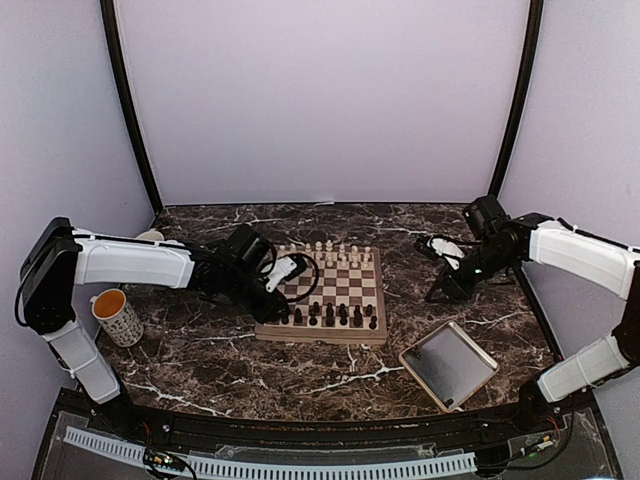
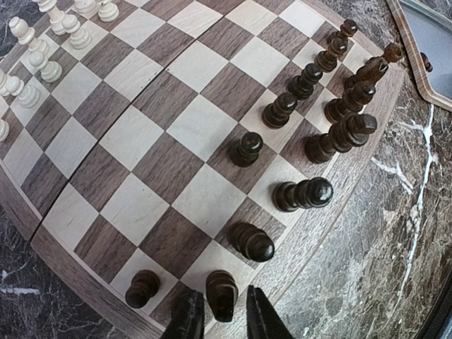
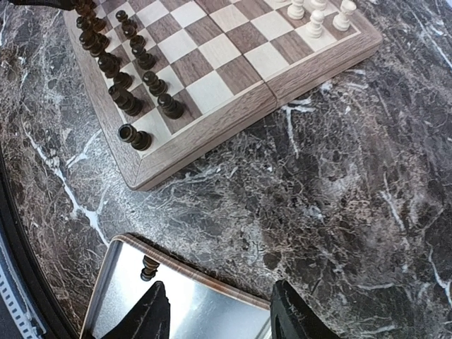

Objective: Set up the chess pieces on the board
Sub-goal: Place the knight at g8, then adjust the pawn in the storage box.

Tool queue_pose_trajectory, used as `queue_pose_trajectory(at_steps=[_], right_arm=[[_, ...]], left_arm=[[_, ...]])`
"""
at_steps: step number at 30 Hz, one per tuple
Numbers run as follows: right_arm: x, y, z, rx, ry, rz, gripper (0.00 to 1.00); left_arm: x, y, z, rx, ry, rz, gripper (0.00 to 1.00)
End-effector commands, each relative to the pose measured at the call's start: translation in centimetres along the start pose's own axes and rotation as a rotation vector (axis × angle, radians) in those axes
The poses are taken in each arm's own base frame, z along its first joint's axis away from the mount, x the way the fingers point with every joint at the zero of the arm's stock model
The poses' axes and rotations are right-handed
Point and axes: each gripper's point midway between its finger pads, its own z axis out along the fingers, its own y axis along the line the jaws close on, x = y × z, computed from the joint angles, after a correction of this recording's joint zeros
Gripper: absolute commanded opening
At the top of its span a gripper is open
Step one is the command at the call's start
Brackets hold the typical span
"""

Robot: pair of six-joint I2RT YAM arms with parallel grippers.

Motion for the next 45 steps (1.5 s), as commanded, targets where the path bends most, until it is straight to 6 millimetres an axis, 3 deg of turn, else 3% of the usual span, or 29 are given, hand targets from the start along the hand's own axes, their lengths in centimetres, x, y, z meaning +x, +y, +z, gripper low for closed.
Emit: queue_pose_trajectory(at_steps=[1,5,7,8,10,11,13,16,18,27,32,40,45], right_arm=[[-2.2,-1.5,-2.3,0.079,-0.014,-0.034,0.49],[-3.9,-3.6,-4.9,0.218,-0.019,-0.068,0.49],[-5.8,-4.6,-7.2,0.302,-0.060,-0.089,0.53],[-6.1,-5.2,-7.9,0.346,-0.066,-0.086,0.60],[-6.2,-6.2,-8.9,0.412,-0.081,-0.052,0.90],[-5.8,-6.2,-8.7,0.402,-0.075,-0.043,0.99],[-4.4,-5.6,-7.1,0.337,-0.028,-0.033,0.97],[-1.4,-2.8,-4.4,0.155,0.060,-0.055,0.97],[-0.1,-1.1,-3.6,0.069,0.076,-0.085,0.99],[4.4,3.5,-2.5,-0.080,0.160,-0.216,0.64],[7.2,5.5,-1.1,-0.080,0.255,-0.367,0.59],[6.3,4.8,2.8,0.001,0.276,-0.335,0.46],[5.6,5.1,4.2,-0.017,0.273,-0.327,0.41]], left_arm=[[-4.2,-0.3,-4.0,-0.021,-0.131,0.017,0.25],[-7.0,-0.2,-6.3,-0.040,-0.213,0.014,0.27],[-8.4,0.0,-7.4,-0.057,-0.263,0.014,0.28],[-9.2,0.2,-7.9,-0.068,-0.293,0.014,0.29],[-10.6,0.5,-8.9,-0.092,-0.356,0.009,0.31],[-11.4,0.5,-9.4,-0.094,-0.393,0.005,0.32],[-12.7,0.2,-10.1,-0.074,-0.459,0.005,0.33],[-13.8,-1.0,-10.3,-0.019,-0.527,0.023,0.33],[-14.0,-1.9,-9.9,-0.006,-0.535,0.044,0.33],[-13.8,-2.7,-7.6,-0.009,-0.486,0.046,0.33],[-13.8,-2.6,-7.1,-0.012,-0.485,0.016,0.33],[-13.8,-2.6,-6.5,-0.006,-0.474,-0.018,0.33],[-13.6,-2.5,-6.4,-0.014,-0.461,-0.024,0.33]])
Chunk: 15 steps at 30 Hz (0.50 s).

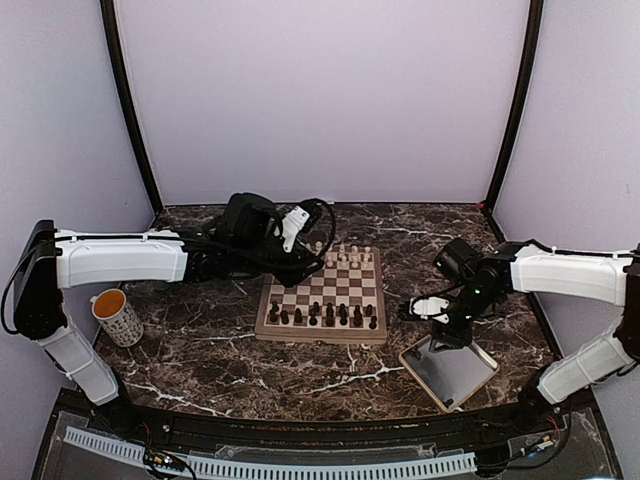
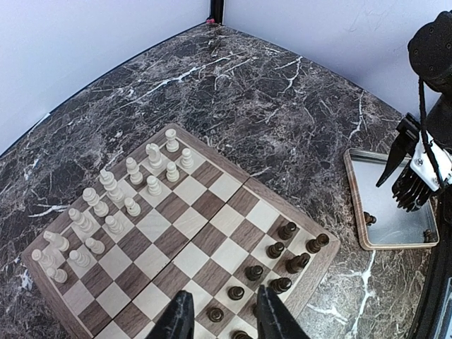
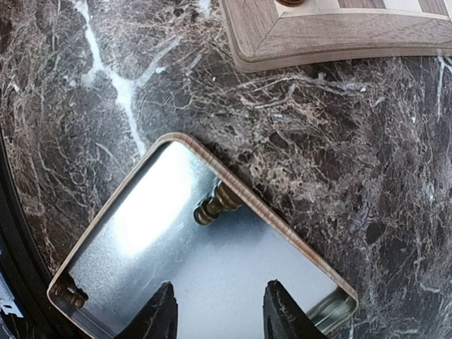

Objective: Set up the chess pieces on the board
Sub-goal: Adjust the pawn in the storage box.

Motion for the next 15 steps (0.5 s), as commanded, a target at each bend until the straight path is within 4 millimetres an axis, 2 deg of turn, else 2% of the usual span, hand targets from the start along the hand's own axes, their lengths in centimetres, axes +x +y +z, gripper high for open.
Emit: queue_pose_trajectory(at_steps=[1,8,15], right_arm=[[-1.9,-0.9,0.6,0.025,-0.044,0.027,0.39],[-3.1,-1.2,2.3,0.001,-0.053,0.076,0.32],[-3.7,-0.9,3.0,-0.007,-0.057,0.087,0.36]], left_arm=[[-1.1,-0.2,-0.3,-0.007,-0.022,-0.011,0.33],[-0.8,-0.1,-0.1,-0.011,-0.022,-0.031,0.33],[-0.5,0.1,-0.1,-0.021,-0.016,-0.029,0.33]])
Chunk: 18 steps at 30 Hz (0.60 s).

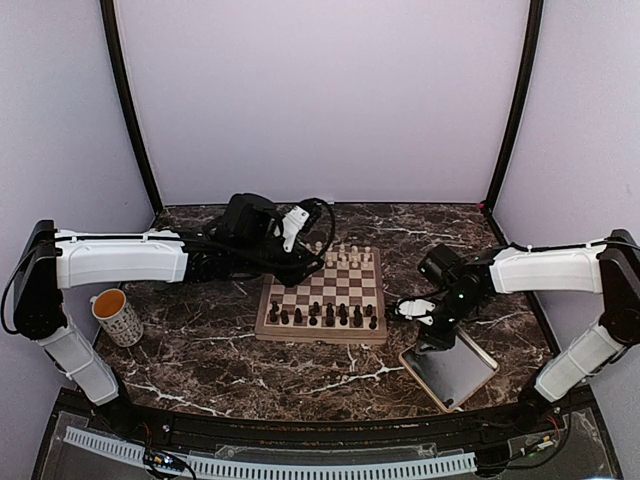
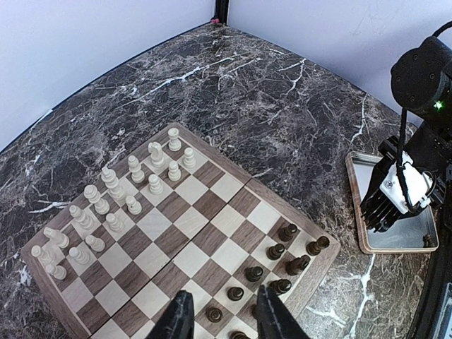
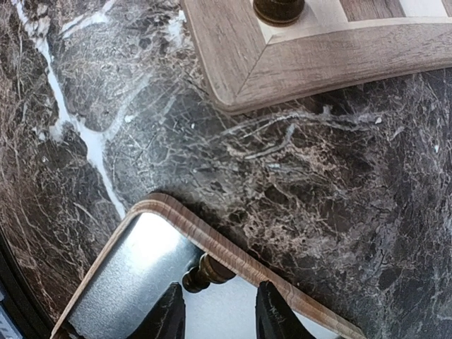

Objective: Set up the chess pieces on the board
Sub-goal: Adjust the pawn in the storage box.

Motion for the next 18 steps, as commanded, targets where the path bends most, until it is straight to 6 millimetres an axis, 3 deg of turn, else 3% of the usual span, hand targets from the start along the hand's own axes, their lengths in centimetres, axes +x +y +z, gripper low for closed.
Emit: queue_pose_trajectory(at_steps=[1,7,10,18], right_arm=[[-1.9,-0.2,0.0,0.014,-0.051,0.009,0.36],[-1.8,-1.5,0.5,0.103,-0.022,0.030,0.40],[-1.6,-2.2,0.4,0.143,-0.009,0.036,0.48],[-0.2,-2.6,-0.1,0.192,0.049,0.017,0.48]], left_arm=[[-0.4,0.1,-0.1,-0.012,-0.016,-0.008,0.33],[-0.3,-0.1,0.3,0.000,-0.013,-0.020,0.33],[0.0,-0.1,0.5,0.001,-0.006,-0.025,0.33],[0.4,-0.1,0.6,0.001,-0.004,-0.031,0.33]])
